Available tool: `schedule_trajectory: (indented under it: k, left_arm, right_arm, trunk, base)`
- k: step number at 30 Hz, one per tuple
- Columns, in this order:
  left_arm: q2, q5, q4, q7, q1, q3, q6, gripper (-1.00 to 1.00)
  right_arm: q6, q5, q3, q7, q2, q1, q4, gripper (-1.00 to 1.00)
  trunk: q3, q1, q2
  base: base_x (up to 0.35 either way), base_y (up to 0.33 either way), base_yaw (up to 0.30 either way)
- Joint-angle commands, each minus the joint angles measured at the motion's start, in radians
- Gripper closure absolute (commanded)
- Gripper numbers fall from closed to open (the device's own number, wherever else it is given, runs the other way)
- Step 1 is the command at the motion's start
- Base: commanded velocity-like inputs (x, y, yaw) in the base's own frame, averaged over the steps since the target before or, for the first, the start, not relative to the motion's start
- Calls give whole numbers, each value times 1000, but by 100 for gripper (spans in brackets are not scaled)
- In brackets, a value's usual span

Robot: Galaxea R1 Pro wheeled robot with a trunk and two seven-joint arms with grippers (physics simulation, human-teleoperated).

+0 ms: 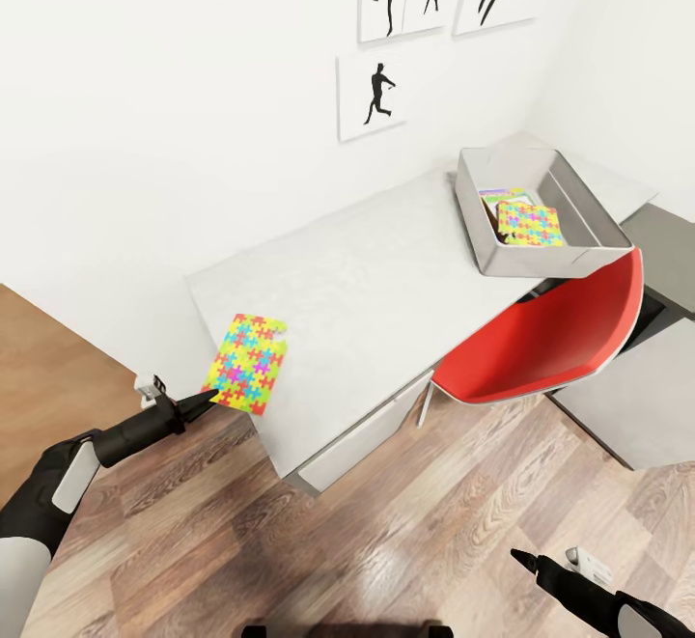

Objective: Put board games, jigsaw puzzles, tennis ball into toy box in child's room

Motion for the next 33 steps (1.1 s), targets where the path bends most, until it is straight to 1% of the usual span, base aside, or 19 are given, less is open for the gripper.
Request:
schedule_trajectory:
  k: [1, 6, 20, 26, 33]
  left_arm:
    - [0, 1, 0, -9, 0, 0, 7, 100]
    - [1, 0, 0, -27, 0, 0, 7, 100]
    - [8, 3, -14, -39, 0, -1, 18, 100]
    - [9, 1, -18, -81, 0, -2, 36, 100]
    - [8, -6, -58, -88, 1, -10, 73, 100]
  right_arm:
    - [7, -10, 4, 2, -1, 0, 0, -100]
    - [7, -10, 4, 2, -1, 0, 0, -100]
    - [2, -9, 6, 3, -1, -1, 0, -100]
    - [-2, -8, 7, 4, -1, 0, -1, -100]
    - [-3, -4, 9, 3, 0, 0, -1, -100]
  trunk:
    - [3, -4, 7]
    - [18, -23, 42]
    - [62, -77, 140]
    - [81, -100, 182]
    - [103, -126, 231]
  base:
    - [0, 0, 0]
    - [0, 0, 0]
    - [0, 0, 0]
    - [0, 0, 0]
    - [0, 0, 0]
